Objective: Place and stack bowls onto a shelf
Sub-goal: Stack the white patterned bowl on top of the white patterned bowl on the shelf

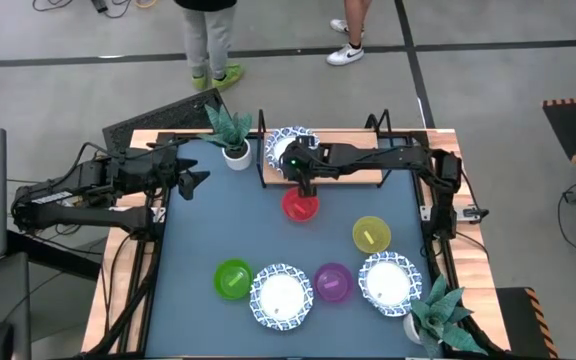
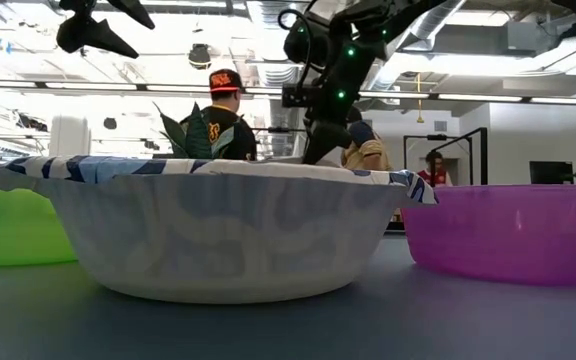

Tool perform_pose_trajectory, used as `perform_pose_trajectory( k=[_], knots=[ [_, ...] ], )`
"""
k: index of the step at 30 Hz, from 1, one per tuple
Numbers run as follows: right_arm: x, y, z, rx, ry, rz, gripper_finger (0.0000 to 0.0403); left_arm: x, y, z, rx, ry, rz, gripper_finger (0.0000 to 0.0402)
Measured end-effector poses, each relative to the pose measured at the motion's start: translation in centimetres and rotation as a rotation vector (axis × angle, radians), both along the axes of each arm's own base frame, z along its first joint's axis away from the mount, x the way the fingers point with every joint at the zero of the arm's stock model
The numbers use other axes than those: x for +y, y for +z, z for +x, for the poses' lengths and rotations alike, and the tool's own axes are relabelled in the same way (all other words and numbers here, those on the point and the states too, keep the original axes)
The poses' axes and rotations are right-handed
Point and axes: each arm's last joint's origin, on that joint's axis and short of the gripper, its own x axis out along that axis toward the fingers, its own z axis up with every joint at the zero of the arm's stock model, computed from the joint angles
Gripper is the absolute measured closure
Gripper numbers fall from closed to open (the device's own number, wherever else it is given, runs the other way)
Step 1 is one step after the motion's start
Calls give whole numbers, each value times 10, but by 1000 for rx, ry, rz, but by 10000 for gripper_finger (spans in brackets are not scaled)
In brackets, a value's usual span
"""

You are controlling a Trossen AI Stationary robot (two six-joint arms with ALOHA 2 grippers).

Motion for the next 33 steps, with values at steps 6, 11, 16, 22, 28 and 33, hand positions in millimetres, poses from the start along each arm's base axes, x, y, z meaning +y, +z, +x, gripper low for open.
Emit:
perform_pose_trajectory(
  k=[6,11,16,22,28,33],
  knots=[
    [2,-1,1,-11,50,65,255,0,0,0,5,10,13,101],
    [3,4,-1,-11,54,67,207,0,0,0,5,12,14,101],
    [5,32,-1,20,60,95,184,0,0,0,5,13,15,101],
    [35,79,0,-23,105,315,186,0,0,0,5,13,14,101],
    [70,91,2,-58,169,644,187,0,0,0,0,17,7,101],
    [93,78,13,-16,218,773,187,0,0,0,0,17,6,101]
  ],
)
